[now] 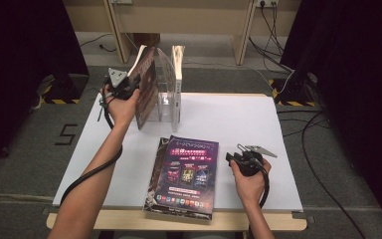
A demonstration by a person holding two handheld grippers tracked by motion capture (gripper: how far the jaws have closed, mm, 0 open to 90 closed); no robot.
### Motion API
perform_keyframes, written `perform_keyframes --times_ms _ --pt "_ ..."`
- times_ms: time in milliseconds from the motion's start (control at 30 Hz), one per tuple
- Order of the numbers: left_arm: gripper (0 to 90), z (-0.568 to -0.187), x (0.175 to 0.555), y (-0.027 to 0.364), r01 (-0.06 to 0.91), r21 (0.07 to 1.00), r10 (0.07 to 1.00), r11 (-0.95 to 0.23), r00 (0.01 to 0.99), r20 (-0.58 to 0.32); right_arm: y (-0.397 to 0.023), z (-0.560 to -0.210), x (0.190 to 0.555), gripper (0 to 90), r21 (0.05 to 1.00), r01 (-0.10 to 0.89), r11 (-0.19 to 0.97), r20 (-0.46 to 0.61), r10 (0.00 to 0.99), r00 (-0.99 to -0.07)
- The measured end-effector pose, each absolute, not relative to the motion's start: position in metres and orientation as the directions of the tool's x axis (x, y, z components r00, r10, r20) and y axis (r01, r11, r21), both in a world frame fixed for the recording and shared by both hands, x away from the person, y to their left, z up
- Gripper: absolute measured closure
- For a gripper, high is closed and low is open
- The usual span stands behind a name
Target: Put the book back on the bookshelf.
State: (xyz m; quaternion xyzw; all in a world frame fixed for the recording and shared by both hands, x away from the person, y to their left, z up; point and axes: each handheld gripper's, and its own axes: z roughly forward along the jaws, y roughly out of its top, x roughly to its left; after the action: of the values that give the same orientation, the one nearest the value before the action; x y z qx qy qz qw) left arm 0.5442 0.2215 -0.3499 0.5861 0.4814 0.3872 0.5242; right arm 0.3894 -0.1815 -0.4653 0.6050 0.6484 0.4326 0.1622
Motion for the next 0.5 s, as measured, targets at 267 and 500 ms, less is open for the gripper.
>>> perform_keyframes --times_ms 267,500 --pt "74.1 -0.342 0.547 0.225 0.198 0.979 0.969 0.048 0.227 -0.094 -0.182 -0.465 0.39 63.1 0.749 0.652 -0.115 0.323 0.923 -0.208" --pt "73.3 -0.339 0.552 0.23 0.234 0.971 0.971 0.052 0.216 -0.104 -0.182 -0.466 0.39 62.9 0.749 0.653 -0.108 0.317 0.925 -0.211"
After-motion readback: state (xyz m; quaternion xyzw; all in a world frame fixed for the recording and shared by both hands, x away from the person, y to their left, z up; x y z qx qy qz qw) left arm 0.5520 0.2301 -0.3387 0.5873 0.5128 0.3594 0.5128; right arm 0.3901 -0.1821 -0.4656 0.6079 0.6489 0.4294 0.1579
